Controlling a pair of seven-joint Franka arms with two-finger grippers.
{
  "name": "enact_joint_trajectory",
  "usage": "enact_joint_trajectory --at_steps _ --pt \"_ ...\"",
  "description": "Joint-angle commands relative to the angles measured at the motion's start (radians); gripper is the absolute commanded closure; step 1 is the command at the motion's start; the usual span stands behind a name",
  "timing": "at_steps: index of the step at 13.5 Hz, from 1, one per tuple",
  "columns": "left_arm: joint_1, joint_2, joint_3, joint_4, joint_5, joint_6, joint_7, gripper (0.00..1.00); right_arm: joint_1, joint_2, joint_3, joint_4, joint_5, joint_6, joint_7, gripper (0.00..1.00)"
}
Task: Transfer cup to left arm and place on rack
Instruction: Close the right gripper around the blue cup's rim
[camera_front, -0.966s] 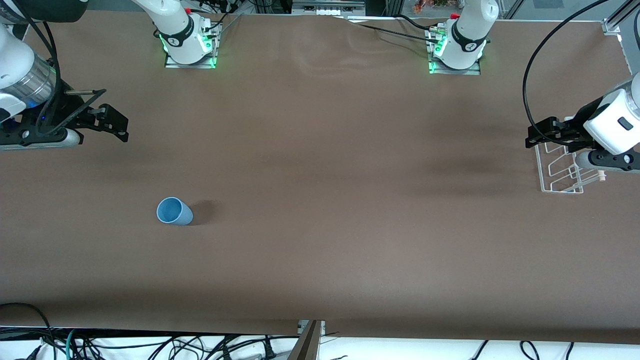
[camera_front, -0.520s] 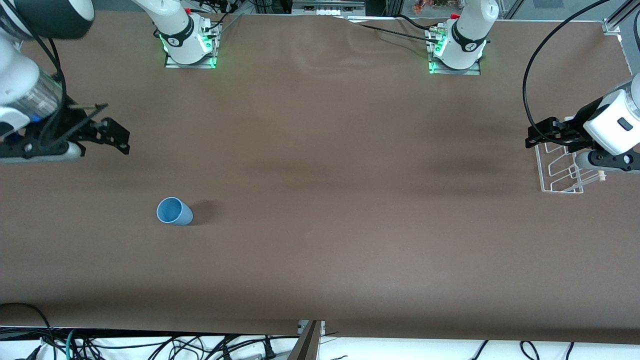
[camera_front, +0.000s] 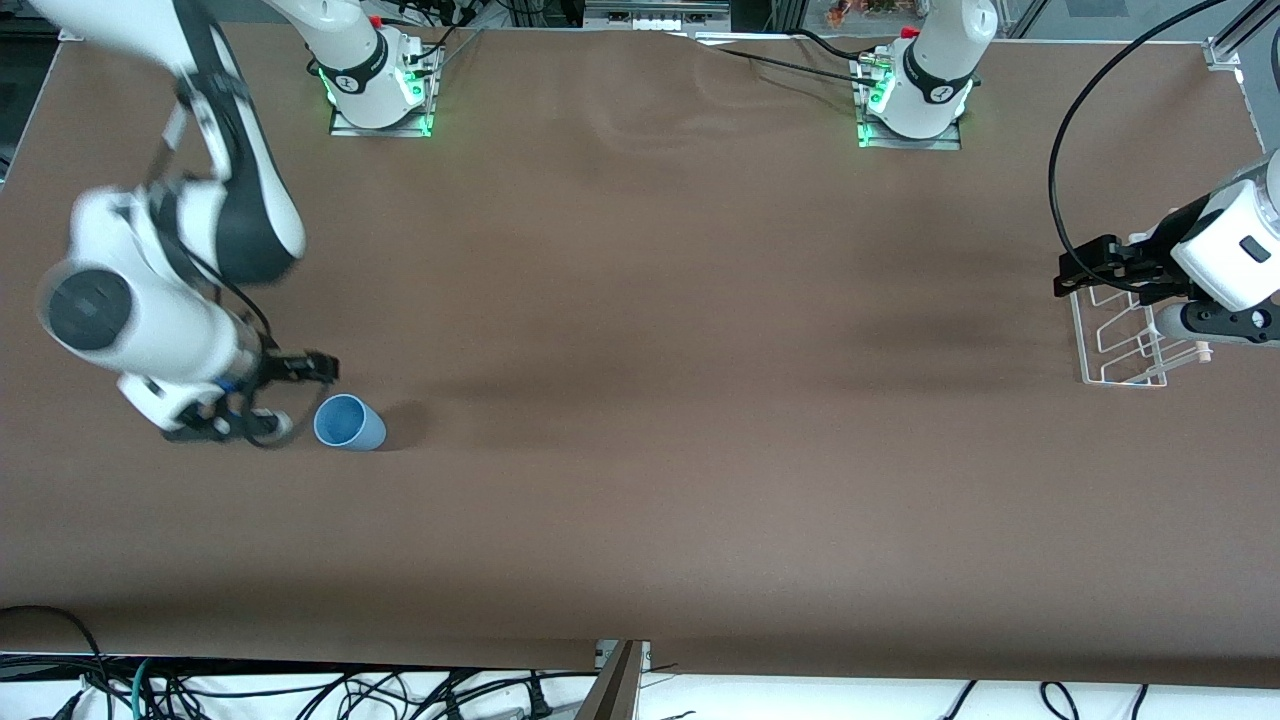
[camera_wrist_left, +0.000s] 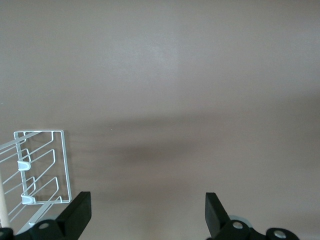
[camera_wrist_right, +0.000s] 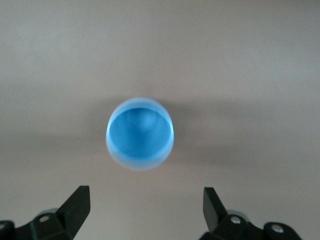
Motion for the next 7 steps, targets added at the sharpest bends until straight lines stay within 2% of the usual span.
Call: enact_joint_trajectory --at_steps 1,3,7 --pt "-0.007 -0.003 0.001 -0.002 0.008 0.000 -0.007 0.00 -0.049 0.112 0.012 0.051 0.009 0.149 -0.083 0.01" --pt "-0.002 -0.003 -0.002 -0.002 0.008 0.000 -0.007 0.00 -0.043 0.111 0.013 0.087 0.055 0.051 -0.080 0.01" --pt "-0.008 -0.003 -0.001 -0.002 0.008 0.000 -0.007 0.00 -0.048 0.146 0.012 0.104 0.058 0.048 -0.079 0.01"
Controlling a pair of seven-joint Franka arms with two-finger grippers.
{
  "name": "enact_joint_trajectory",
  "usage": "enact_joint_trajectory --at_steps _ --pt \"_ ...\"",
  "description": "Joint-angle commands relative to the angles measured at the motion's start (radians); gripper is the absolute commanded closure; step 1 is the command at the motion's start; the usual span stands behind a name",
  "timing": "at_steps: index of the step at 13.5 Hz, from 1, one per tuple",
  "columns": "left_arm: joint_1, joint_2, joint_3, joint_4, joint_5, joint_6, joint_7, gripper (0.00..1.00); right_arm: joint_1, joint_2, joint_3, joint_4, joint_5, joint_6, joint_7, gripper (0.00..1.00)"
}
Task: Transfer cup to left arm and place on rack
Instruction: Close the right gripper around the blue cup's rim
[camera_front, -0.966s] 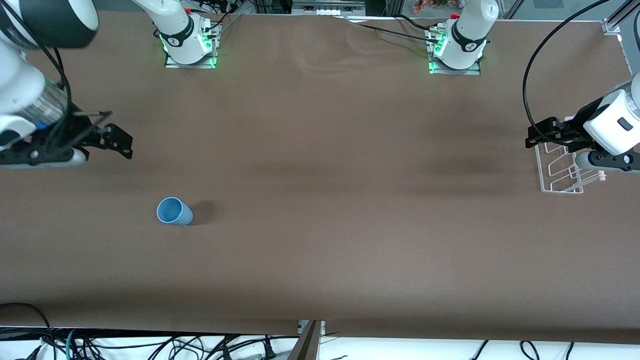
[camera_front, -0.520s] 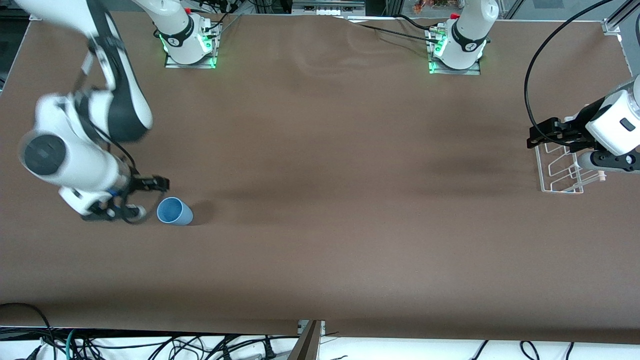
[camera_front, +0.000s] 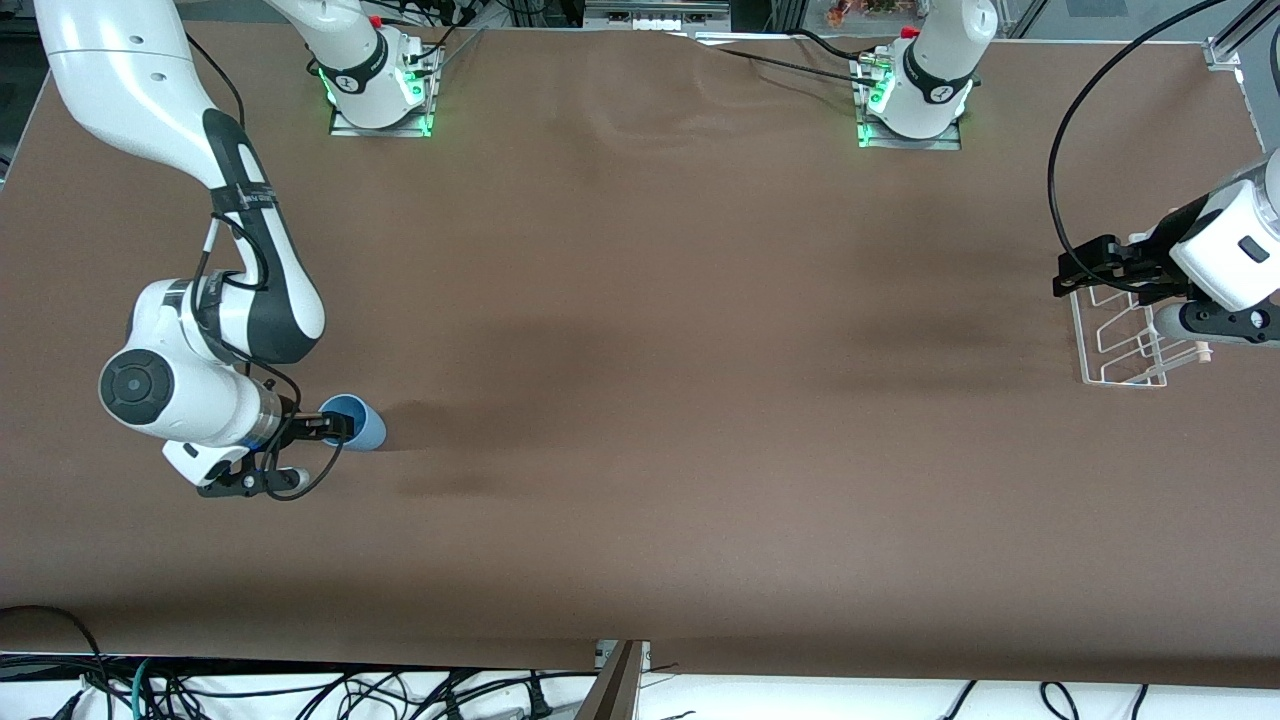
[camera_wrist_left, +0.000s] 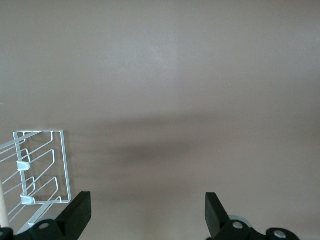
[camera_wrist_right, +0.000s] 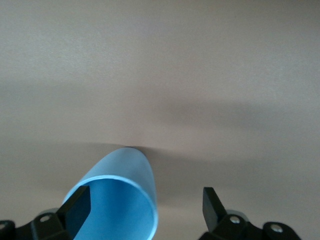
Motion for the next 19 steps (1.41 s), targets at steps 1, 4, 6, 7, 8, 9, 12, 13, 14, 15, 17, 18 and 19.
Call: enact_joint_trajectory --at_steps 1,4,6,7,8,9,12,13,14,15,17,18,19 --pt "-0.007 -0.004 0.001 -0.002 0.008 0.000 -0.007 0.00 -0.009 0.023 0.009 0.011 0.017 -0.011 -0.013 0.02" --pt "-0.009 -0.004 0.000 -0.002 0.008 0.000 -0.009 0.00 -0.011 0.042 0.009 0.008 0.017 -0.011 -0.017 0.21" --pt "-0.009 -0.004 0.000 -0.002 0.008 0.000 -0.009 0.00 -0.011 0.053 0.009 0.008 0.017 -0.013 -0.013 0.53" --pt "-0.009 -0.004 0.000 -0.002 0.008 0.000 -0.009 0.00 -0.011 0.059 0.009 0.008 0.019 -0.013 -0.011 0.69" --pt "-0.009 -0.004 0.000 -0.002 0.008 0.000 -0.009 0.00 -0.011 0.060 0.009 0.008 0.017 -0.014 -0.016 0.83" --pt "-0.009 -0.004 0.000 -0.002 0.008 0.000 -0.009 0.00 -0.009 0.060 0.009 0.010 0.017 -0.020 -0.016 1.00" --pt "-0.009 -0.004 -0.002 -0.002 0.008 0.000 -0.010 0.00 -0.009 0.057 0.011 0.013 0.043 -0.025 -0.016 1.00" --pt "-0.009 -0.004 -0.003 -0.002 0.008 0.000 -0.010 0.00 -0.008 0.050 0.011 0.016 0.075 -0.034 -0.016 1.00" --pt "-0.006 -0.004 -0.003 -0.002 0.007 0.000 -0.009 0.00 0.000 0.039 0.014 0.019 0.104 -0.069 -0.011 1.00" --pt "-0.006 -0.004 -0.003 -0.002 0.007 0.000 -0.007 0.00 0.008 0.034 0.016 0.037 0.137 -0.114 0.007 1.00" --pt "0.002 0.004 -0.002 -0.002 0.002 0.000 -0.006 0.00 0.037 0.034 0.016 0.146 0.187 -0.294 0.105 1.00" --pt "0.005 0.012 0.001 0.000 -0.008 0.000 -0.002 0.00 0.051 0.034 0.016 0.196 0.216 -0.374 0.168 1.00" --pt "0.002 0.021 -0.002 0.009 0.002 0.004 -0.001 0.00 0.066 0.034 0.026 0.235 0.271 -0.437 0.226 1.00"
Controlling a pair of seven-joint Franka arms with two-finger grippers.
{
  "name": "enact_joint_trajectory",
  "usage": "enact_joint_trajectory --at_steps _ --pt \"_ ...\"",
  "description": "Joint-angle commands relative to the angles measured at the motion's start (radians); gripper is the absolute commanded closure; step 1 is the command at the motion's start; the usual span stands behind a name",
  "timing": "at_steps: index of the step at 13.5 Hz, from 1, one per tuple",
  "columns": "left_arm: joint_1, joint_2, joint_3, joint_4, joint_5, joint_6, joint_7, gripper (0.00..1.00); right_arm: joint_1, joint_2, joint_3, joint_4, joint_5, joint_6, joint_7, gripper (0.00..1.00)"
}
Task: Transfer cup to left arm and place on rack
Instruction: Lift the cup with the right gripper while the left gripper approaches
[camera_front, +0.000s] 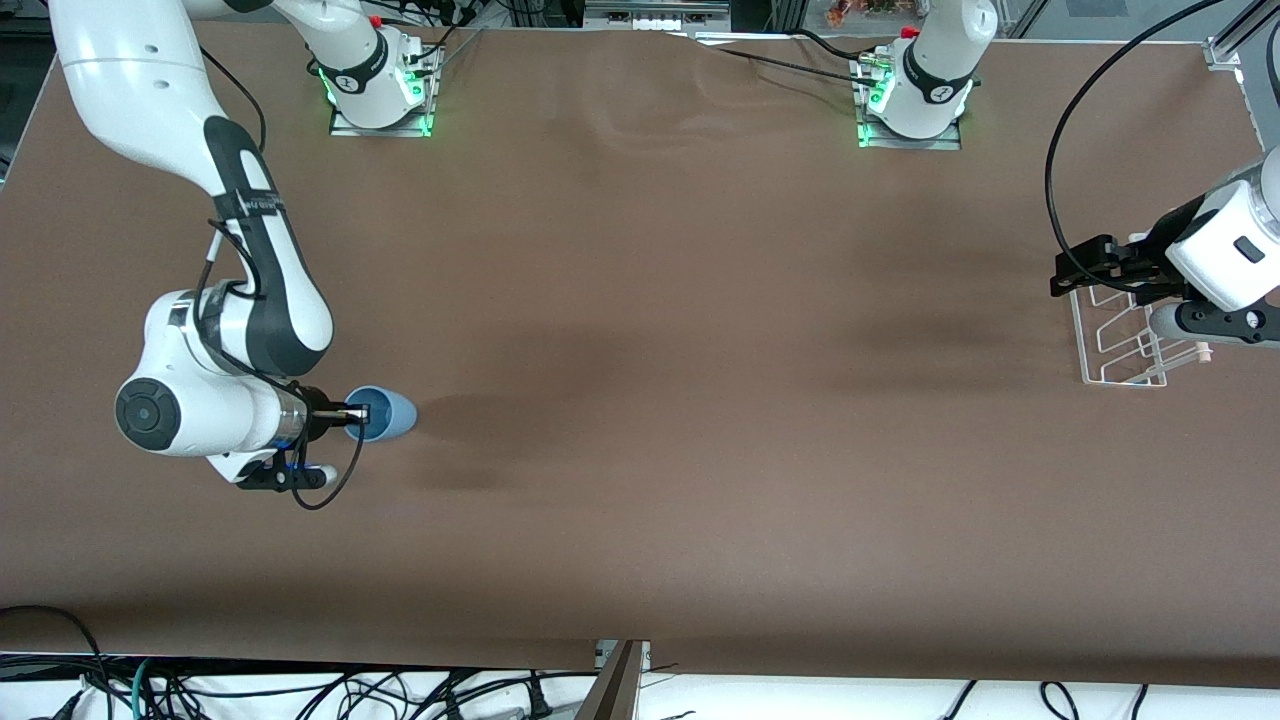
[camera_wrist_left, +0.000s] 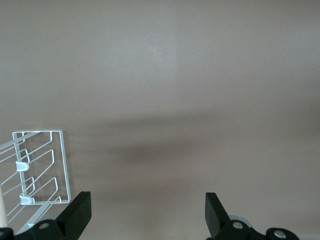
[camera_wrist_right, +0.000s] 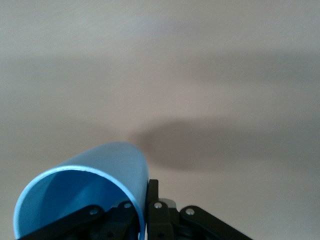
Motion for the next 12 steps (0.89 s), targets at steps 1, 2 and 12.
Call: enact_joint_trajectory --at_steps 1,2,12 --pt "-0.007 0.024 -0.003 0.009 0.001 0.003 0.004 0.00 0.027 -0.006 0.033 0.119 0.137 -0.180 0.158 1.00" --pt "-0.011 0.030 -0.006 0.008 -0.005 0.003 0.020 0.00 0.027 -0.011 0.060 0.153 0.212 -0.215 0.240 1.00" --pt "-0.080 0.047 -0.097 -0.008 -0.337 0.057 0.761 0.00 0.125 -0.011 0.441 0.188 0.724 0.196 1.058 1.00"
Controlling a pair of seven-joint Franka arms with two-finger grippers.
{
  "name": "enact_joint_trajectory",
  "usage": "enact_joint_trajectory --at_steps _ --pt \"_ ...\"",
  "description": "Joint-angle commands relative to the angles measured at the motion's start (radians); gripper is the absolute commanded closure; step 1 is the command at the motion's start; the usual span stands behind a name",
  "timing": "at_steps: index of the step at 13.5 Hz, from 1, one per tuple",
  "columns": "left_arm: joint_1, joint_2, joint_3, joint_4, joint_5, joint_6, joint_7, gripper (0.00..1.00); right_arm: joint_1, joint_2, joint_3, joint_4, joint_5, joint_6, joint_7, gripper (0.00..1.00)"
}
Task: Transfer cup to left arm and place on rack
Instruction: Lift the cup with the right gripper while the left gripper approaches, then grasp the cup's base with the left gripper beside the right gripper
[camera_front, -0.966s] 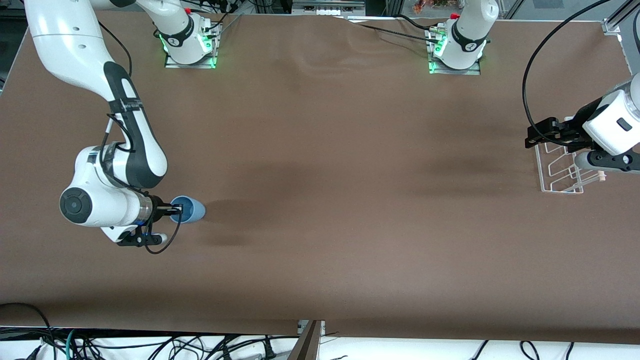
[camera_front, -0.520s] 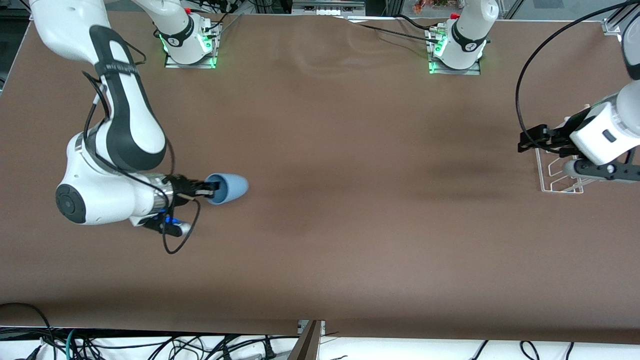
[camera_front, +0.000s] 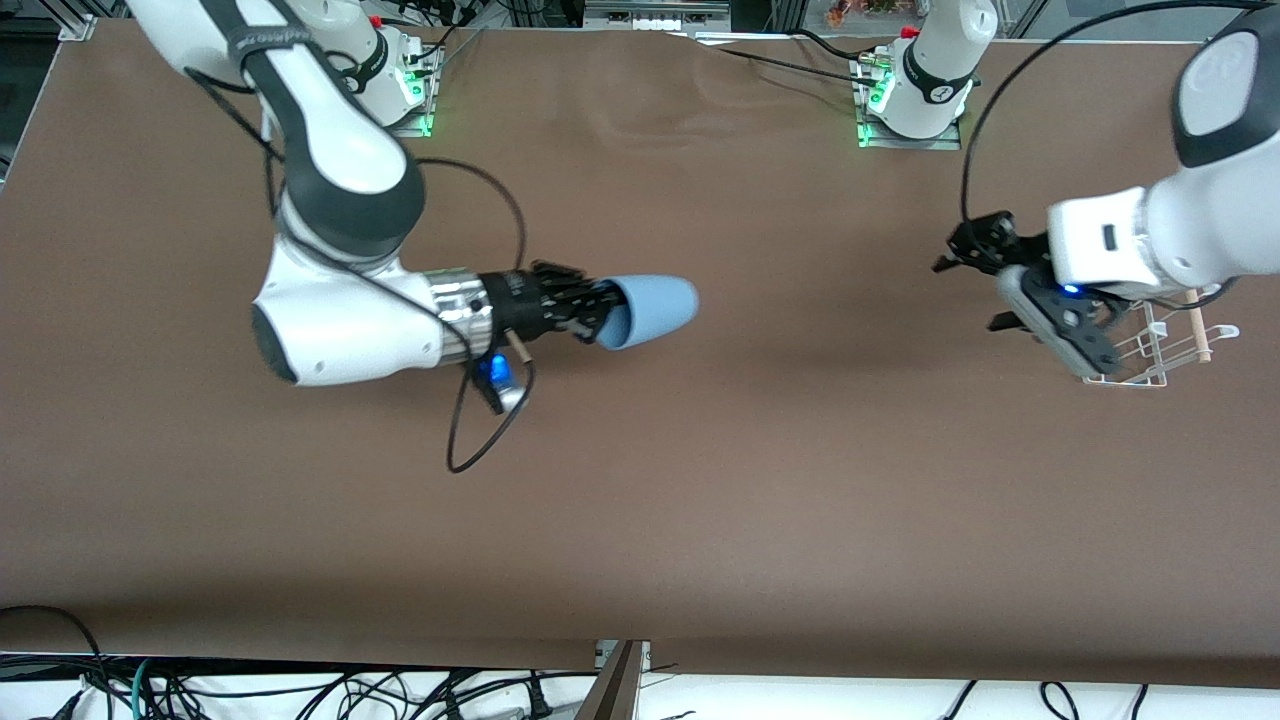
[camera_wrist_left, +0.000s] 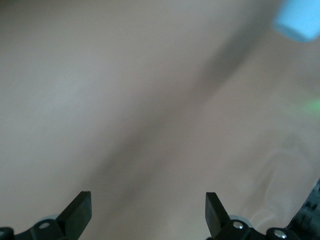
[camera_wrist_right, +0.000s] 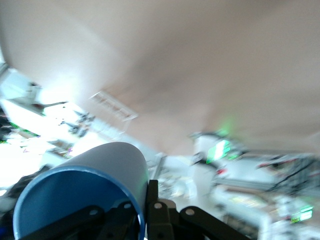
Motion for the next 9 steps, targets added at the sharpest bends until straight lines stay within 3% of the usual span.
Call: enact_joint_trajectory --at_steps 1,4,9 --pt "-0.010 -0.015 -0.056 -0.009 -0.060 0.019 0.180 0.00 0.071 0.010 0.025 0.018 0.067 0.154 0.116 1.00" --pt "-0.014 -0.026 -0.107 -0.006 -0.068 0.038 0.226 0.00 0.125 0.011 0.050 0.018 0.067 0.306 0.174 1.00" --pt "-0.014 -0.031 -0.190 -0.006 -0.052 0.115 0.241 0.00 0.130 0.010 0.050 0.018 0.067 0.317 0.179 1.00"
